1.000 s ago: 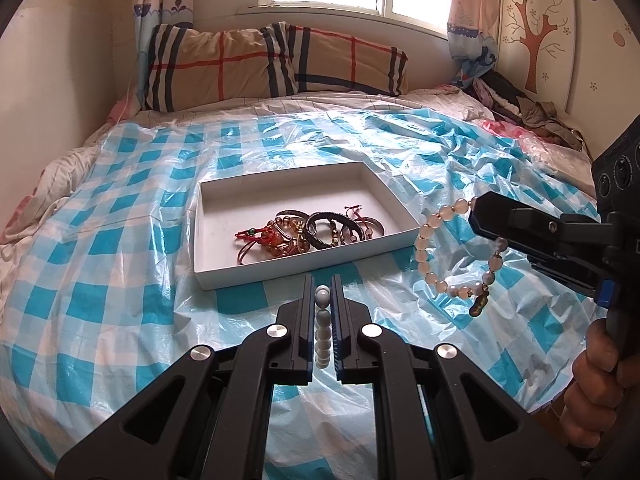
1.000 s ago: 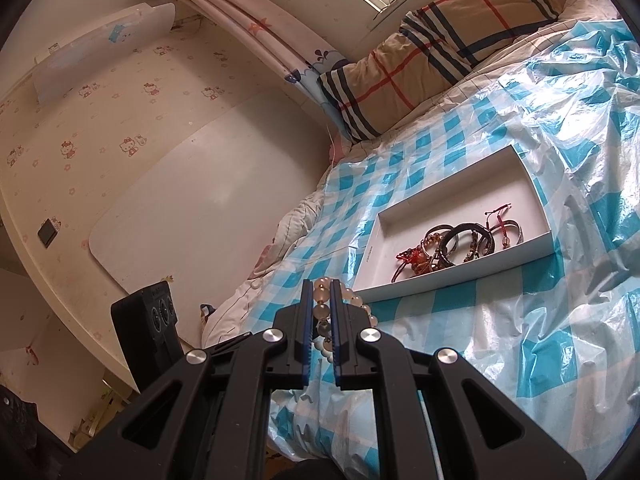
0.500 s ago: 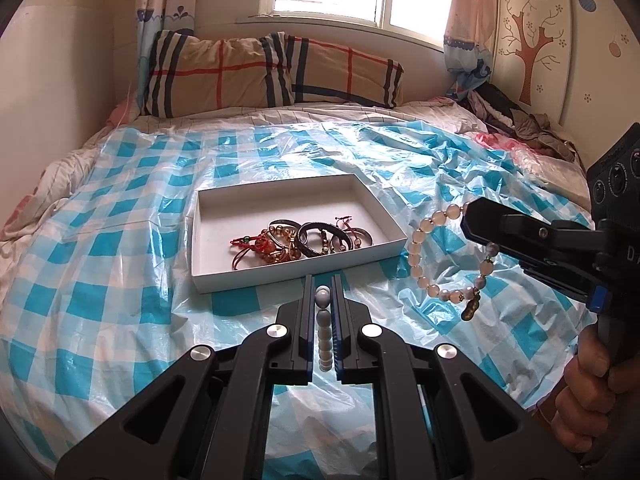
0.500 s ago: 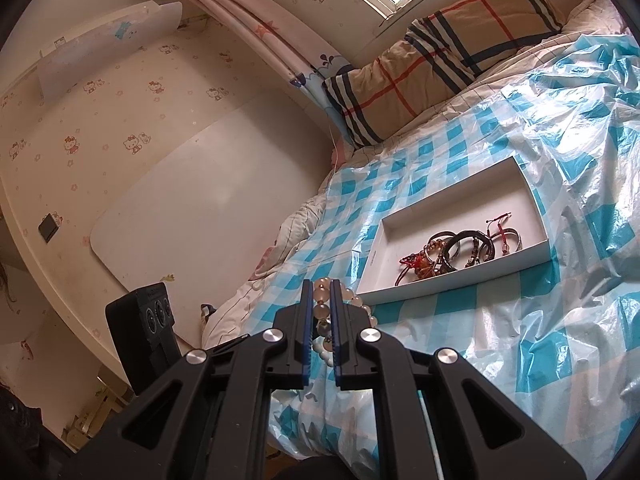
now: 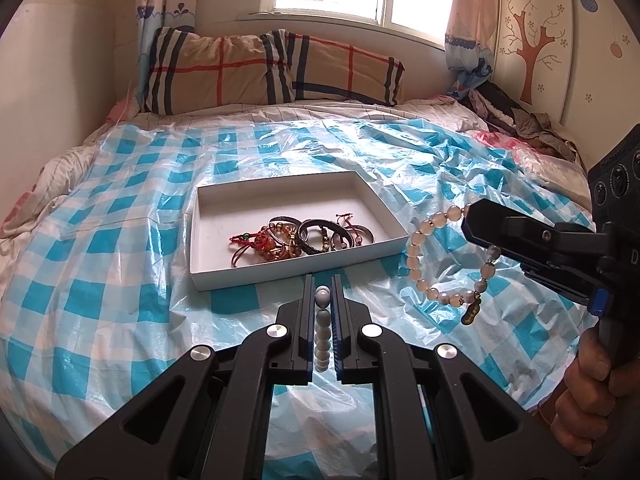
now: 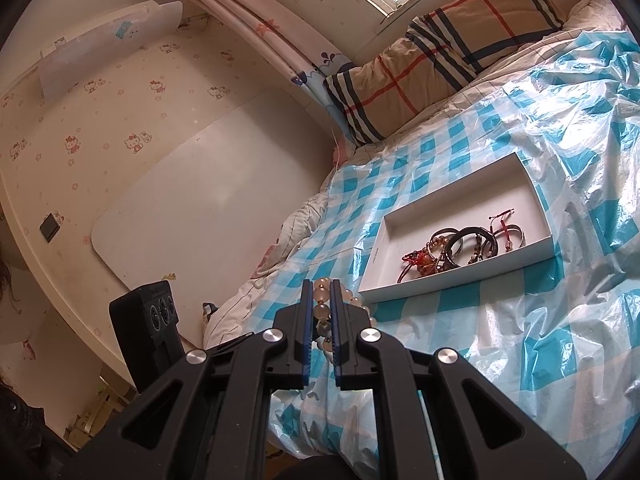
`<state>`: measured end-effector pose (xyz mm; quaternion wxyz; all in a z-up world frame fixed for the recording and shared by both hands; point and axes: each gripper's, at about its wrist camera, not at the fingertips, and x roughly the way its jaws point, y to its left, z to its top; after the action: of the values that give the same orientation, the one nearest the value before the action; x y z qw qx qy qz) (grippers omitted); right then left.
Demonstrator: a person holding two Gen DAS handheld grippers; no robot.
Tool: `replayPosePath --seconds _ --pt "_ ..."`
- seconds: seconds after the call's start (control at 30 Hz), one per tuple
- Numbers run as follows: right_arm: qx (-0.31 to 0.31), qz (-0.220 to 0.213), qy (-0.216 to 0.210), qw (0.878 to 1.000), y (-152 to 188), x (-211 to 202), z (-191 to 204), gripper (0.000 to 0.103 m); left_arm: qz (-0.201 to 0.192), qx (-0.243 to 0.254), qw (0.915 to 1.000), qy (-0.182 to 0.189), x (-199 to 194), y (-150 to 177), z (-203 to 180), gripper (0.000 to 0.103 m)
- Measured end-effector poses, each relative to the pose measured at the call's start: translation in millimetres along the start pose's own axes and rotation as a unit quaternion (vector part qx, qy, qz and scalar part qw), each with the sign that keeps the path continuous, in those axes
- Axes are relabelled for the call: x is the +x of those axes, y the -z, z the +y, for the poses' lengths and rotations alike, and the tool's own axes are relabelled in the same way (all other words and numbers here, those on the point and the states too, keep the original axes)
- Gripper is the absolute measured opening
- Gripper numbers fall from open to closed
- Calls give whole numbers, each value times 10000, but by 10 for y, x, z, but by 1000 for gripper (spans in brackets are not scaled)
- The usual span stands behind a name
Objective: Organize jewelry
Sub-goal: 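Carry the white bead bracelet toward the tray with the left tool while the right tool carries the pink bracelet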
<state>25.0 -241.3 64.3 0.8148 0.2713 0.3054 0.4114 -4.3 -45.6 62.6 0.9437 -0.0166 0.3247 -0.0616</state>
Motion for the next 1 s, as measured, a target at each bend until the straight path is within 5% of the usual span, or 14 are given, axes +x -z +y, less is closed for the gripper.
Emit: replayPosePath --seconds 0.8,0.97,1.0 --pt "13 38 2 10000 -13 64 -43 11 81 -17 10000 -31 95 -40 29 7" --pt "-499 510 979 9926 43 136 -118 14 136 -72 9998 -141 115 -4 147 7" --pt "-615 686 1276 9875 75 176 -149 24 142 -87 9997 -159 113 -1 166 7"
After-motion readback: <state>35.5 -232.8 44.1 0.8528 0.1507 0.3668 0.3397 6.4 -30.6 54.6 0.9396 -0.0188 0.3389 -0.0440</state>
